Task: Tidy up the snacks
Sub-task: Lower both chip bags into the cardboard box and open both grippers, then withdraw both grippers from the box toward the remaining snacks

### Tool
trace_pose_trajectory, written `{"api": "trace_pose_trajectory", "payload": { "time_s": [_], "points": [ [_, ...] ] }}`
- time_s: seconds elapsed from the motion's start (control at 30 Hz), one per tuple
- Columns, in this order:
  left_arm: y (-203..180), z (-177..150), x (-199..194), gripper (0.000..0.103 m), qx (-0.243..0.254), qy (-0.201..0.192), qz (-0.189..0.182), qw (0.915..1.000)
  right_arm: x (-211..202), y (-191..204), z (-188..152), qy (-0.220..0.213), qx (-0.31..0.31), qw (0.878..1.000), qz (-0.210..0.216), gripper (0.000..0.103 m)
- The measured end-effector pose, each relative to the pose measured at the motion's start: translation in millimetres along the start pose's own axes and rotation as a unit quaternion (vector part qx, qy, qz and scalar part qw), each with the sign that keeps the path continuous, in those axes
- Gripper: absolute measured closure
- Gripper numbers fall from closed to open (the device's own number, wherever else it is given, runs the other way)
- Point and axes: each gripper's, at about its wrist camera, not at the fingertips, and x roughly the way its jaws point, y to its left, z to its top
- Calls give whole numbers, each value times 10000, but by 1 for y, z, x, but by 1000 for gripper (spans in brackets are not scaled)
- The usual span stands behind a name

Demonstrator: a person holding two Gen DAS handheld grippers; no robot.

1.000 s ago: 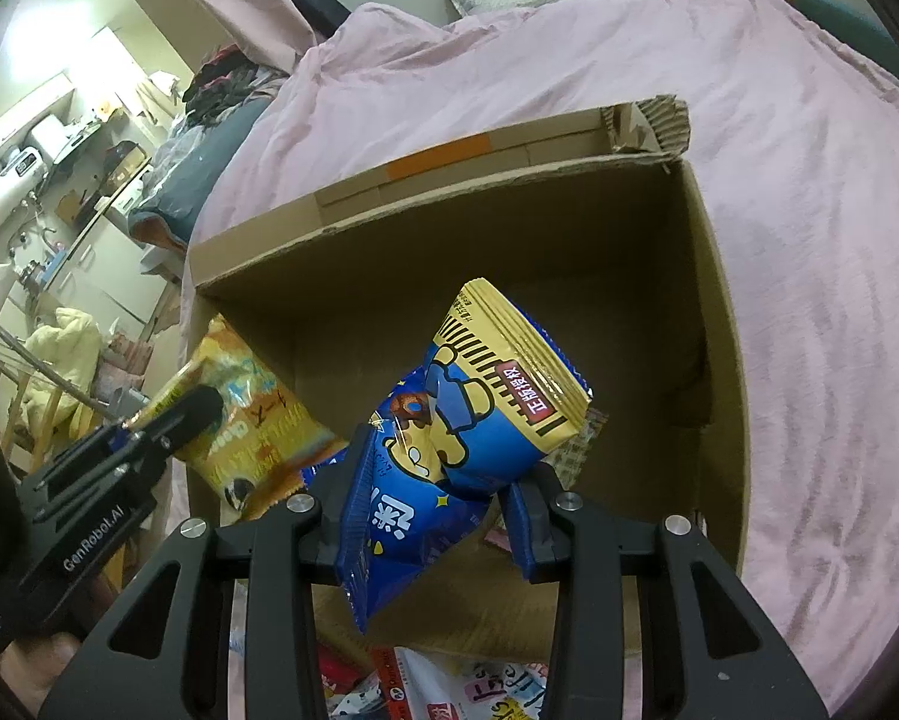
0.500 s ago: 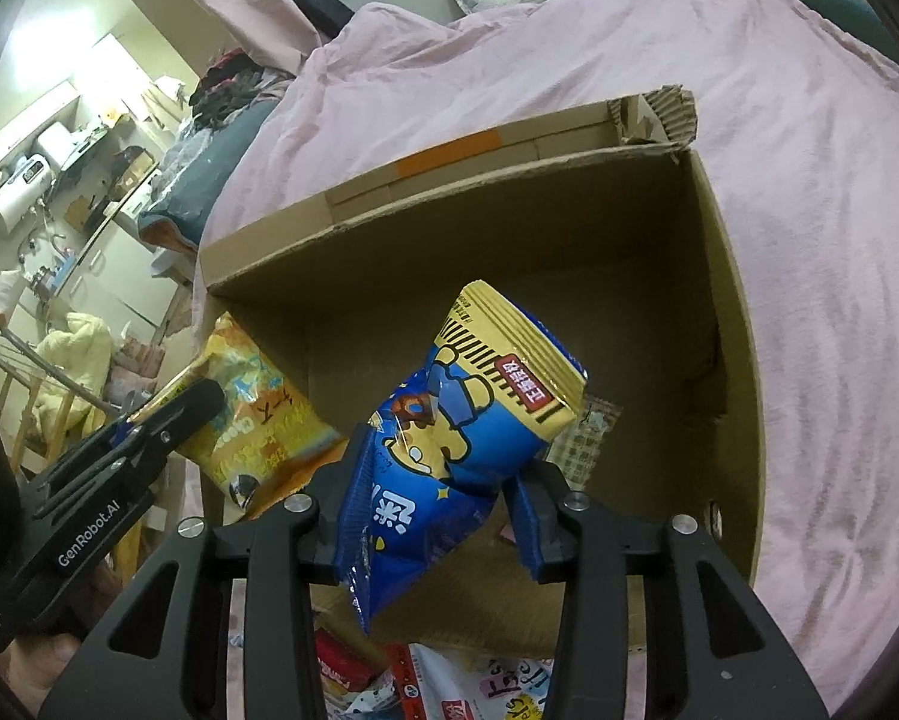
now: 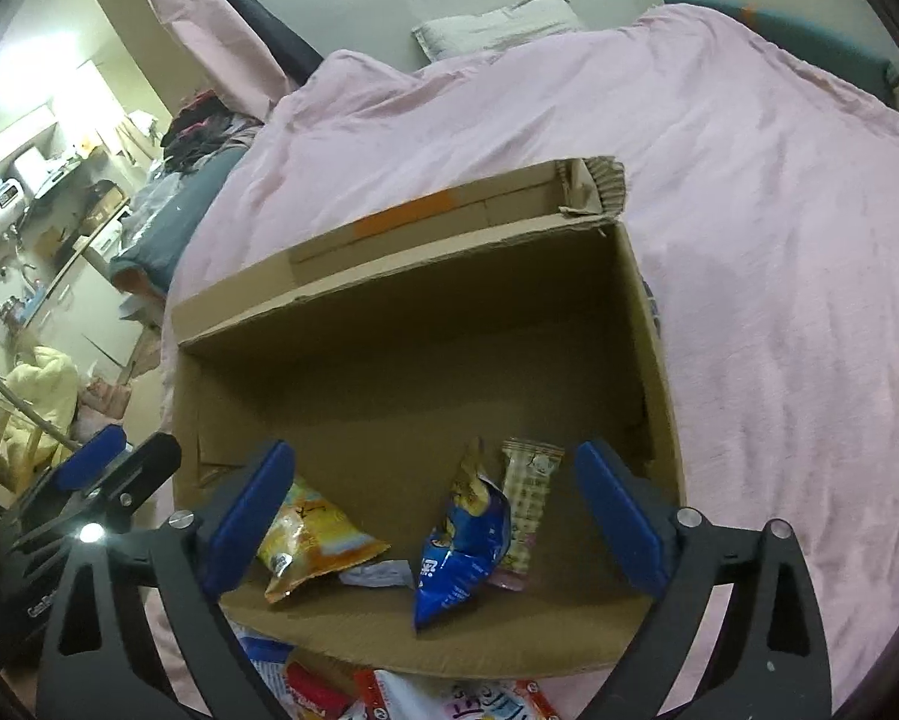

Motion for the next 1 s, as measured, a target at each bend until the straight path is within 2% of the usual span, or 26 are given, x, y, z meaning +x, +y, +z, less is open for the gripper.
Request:
{"api": "trace_pose_trajectory", "payload": {
  "time_s": [0.37, 0.5, 0.87, 0.97, 1.0],
  "points": [
    [11, -1, 5, 22, -294, 176, -16, 9994, 3, 4, 3, 99, -69, 9999, 97, 6],
    [11, -2, 1, 22, -320, 191, -257, 9990, 1, 4, 3, 107, -37, 9999, 113, 6],
    [10, -6, -41, 22, -134, -249, -77, 9996, -39, 4, -9, -144, 38, 9997, 204, 6],
    [16, -9, -51, 15, -313, -260, -151, 9991, -51, 4, -14, -194, 28, 9996, 212, 6],
    [19, -10, -55, 9, -384, -267, -176, 9987, -55, 3, -16, -214, 23, 9995, 211, 6]
  ]
}}
